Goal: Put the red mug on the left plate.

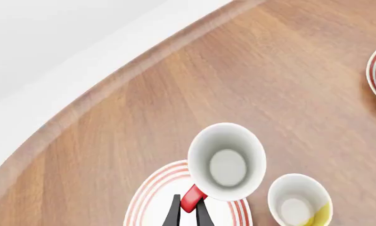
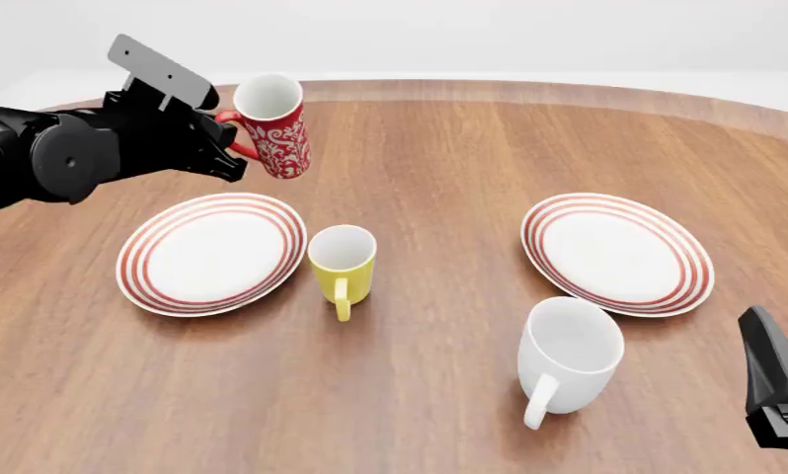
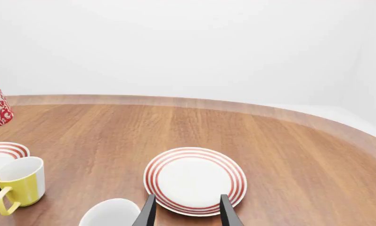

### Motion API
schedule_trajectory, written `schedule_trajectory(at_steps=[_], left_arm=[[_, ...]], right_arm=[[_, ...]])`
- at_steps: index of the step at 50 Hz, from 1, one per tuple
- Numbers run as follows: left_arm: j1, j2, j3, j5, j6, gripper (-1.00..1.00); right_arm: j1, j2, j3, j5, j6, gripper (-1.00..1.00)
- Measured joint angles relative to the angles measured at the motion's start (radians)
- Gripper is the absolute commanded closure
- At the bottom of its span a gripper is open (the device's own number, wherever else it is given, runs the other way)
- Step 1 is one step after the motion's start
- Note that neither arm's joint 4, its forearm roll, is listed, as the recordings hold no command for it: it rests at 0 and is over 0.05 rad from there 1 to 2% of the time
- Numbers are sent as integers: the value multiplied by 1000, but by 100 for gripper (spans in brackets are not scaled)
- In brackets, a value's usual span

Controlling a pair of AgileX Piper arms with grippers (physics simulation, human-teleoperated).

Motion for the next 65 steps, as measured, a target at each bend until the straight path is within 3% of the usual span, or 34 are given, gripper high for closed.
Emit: schedule_trajectory(at_steps=[36, 65], left_arm=[[210, -15, 147, -126, -51, 100], [279, 70, 252, -260, -52, 100]], right_arm=[[0, 0, 0, 0, 0, -100], [0, 0, 0, 0, 0, -100]])
